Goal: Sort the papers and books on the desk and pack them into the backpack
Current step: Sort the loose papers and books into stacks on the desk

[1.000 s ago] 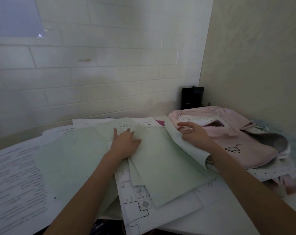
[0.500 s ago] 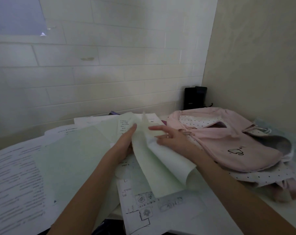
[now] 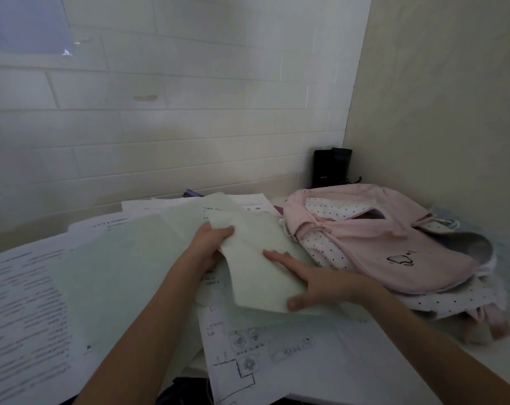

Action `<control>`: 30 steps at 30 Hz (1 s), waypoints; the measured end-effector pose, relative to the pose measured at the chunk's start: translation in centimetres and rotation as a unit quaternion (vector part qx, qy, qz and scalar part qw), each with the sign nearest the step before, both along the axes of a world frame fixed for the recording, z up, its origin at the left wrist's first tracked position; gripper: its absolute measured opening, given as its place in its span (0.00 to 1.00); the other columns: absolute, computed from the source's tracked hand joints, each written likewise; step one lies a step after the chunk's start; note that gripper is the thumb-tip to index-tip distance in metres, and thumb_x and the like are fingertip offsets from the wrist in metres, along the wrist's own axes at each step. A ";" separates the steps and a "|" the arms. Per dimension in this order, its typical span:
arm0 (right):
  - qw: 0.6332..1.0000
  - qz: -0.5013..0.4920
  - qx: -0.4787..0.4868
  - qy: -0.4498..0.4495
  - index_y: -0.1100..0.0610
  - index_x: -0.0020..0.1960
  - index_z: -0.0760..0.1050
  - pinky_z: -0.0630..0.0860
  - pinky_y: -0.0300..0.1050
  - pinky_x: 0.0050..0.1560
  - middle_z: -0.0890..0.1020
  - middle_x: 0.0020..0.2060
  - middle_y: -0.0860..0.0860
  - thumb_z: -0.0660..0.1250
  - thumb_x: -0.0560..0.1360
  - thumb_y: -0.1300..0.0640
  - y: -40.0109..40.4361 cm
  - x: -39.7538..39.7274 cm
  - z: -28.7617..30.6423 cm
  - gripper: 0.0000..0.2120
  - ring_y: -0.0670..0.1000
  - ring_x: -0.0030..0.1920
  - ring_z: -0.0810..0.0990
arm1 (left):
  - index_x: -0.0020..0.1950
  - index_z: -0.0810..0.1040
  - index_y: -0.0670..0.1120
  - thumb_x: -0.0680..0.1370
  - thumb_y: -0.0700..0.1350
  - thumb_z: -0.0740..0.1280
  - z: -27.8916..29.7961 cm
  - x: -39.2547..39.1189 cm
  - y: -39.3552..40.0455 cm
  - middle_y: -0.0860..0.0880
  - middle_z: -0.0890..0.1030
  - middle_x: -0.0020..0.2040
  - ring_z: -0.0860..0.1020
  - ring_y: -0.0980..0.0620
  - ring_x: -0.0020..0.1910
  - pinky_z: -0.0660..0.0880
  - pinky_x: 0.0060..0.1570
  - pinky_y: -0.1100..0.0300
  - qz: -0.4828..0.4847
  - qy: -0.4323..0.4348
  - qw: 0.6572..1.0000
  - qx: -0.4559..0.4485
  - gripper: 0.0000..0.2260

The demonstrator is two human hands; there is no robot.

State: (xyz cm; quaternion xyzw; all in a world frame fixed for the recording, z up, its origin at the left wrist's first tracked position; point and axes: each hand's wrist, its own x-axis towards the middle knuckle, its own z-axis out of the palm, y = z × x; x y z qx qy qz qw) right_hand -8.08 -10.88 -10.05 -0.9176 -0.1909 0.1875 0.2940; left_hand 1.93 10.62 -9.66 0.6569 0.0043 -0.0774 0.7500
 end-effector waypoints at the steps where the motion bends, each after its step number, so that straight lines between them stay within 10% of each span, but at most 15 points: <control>1: 1.000 -0.009 -0.016 -0.024 0.30 0.73 0.40 0.46 0.42 0.73 0.44 0.74 0.34 0.74 0.68 0.43 -0.1 -0.5 -0.3 0.49 0.37 0.73 0.39 | 0.62 0.74 0.33 0.78 0.33 0.64 0.6 -0.3 0.0 0.34 0.79 0.58 0.79 0.47 0.39 0.79 0.39 0.57 0.007 0.006 1.000 -0.016 0.13; 5: 0.990 -0.086 -0.016 -0.108 0.27 0.72 0.42 0.54 0.46 0.74 0.49 0.76 0.37 0.78 0.62 0.41 0.1 -0.9 -1.4 0.53 0.41 0.75 0.50 | 0.69 0.66 0.31 0.80 0.39 0.62 3.3 -0.2 0.8 0.42 0.77 0.57 0.77 0.54 0.43 0.76 0.40 0.61 0.025 0.000 1.000 0.002 0.20; 8: 0.969 -0.167 0.058 -0.172 0.35 0.71 0.59 0.69 0.41 0.62 0.70 0.69 0.47 0.73 0.69 0.55 0.7 -0.4 -1.4 0.38 0.48 0.66 0.72 | 0.67 0.70 0.34 0.83 0.45 0.57 4.7 0.2 1.1 0.38 0.79 0.60 0.79 0.44 0.53 0.74 0.49 0.57 0.029 0.042 0.999 -0.018 0.18; 12: 0.859 -0.338 0.115 -0.366 0.55 0.62 0.75 0.68 0.38 0.47 0.81 0.50 0.50 0.63 0.68 0.71 0.8 -0.3 -0.9 0.25 0.51 0.50 0.78 | 0.54 0.77 0.39 0.83 0.50 0.53 4.7 0.6 2.3 0.41 0.84 0.48 0.83 0.47 0.47 0.78 0.47 0.56 -0.005 0.037 0.951 -0.306 0.18; 15: 0.740 -0.461 0.226 -0.434 0.62 0.55 0.79 0.65 0.34 0.41 0.80 0.43 0.51 0.65 0.70 0.71 0.0 0.3 0.7 0.15 0.50 0.45 0.76 | 0.71 0.69 0.48 0.82 0.55 0.54 3.5 0.1 2.5 0.45 0.71 0.70 0.71 0.46 0.65 0.65 0.63 0.53 -0.048 -0.016 0.997 -0.058 0.20; 18: 0.706 -0.480 0.289 -0.433 0.62 0.47 0.76 0.63 0.37 0.34 0.75 0.36 0.51 0.63 0.77 0.64 -0.3 0.7 1.9 0.04 0.49 0.38 0.71 | 0.74 0.64 0.47 0.76 0.48 0.69 1.5 0.1 2.1 0.43 0.67 0.72 0.70 0.45 0.66 0.66 0.60 0.57 -0.014 -0.075 0.966 0.245 0.28; 24: 0.722 -0.392 0.293 -0.489 0.60 0.52 0.76 0.66 0.26 0.39 0.77 0.38 0.48 0.61 0.78 0.64 2.1 0.3 3.1 0.06 0.41 0.36 0.71 | 0.74 0.62 0.49 0.69 0.37 0.76 0.4 0.6 1.5 0.40 0.67 0.70 0.77 0.42 0.57 0.78 0.54 0.51 -0.004 -0.016 0.999 0.038 0.38; 30: 0.696 -0.391 0.316 -0.512 0.60 0.57 0.77 0.68 0.29 0.45 0.79 0.43 0.46 0.62 0.74 0.69 2.7 0.8 3.8 0.14 0.36 0.42 0.74 | 0.79 0.44 0.53 0.71 0.42 0.74 0.8 -0.8 0.6 0.46 0.68 0.71 0.71 0.46 0.66 0.69 0.61 0.57 -0.089 -0.162 0.939 0.290 0.47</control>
